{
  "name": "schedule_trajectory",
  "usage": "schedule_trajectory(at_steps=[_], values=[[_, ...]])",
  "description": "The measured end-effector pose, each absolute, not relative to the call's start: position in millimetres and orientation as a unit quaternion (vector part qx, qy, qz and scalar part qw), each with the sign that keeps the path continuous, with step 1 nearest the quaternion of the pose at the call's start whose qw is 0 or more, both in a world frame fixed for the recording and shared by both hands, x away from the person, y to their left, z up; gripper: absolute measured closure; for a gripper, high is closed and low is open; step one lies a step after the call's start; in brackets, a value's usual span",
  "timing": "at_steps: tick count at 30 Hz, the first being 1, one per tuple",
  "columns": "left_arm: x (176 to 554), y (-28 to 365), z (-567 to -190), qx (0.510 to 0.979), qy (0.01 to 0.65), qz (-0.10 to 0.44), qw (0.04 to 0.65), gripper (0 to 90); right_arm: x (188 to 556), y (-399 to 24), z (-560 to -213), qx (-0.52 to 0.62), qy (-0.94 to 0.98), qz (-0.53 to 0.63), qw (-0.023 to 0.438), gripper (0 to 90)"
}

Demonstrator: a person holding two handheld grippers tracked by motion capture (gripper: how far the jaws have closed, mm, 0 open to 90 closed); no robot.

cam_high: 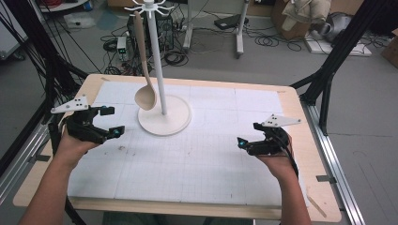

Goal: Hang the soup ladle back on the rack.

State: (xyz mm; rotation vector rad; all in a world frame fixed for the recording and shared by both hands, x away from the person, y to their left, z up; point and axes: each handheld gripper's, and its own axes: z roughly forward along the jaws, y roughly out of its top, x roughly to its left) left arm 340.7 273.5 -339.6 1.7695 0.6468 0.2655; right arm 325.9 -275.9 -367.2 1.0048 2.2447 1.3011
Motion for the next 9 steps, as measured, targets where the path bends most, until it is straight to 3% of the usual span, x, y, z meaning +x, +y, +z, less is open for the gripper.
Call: schedule_trajectory(at_steps=[9], values=[[339.3, 271.3, -341.2, 0.761, 0.276, 0.113, 0.576, 1.7, 324.8, -274.3, -367.1, 0.353, 0.795, 0.459, 0.180, 9.8]])
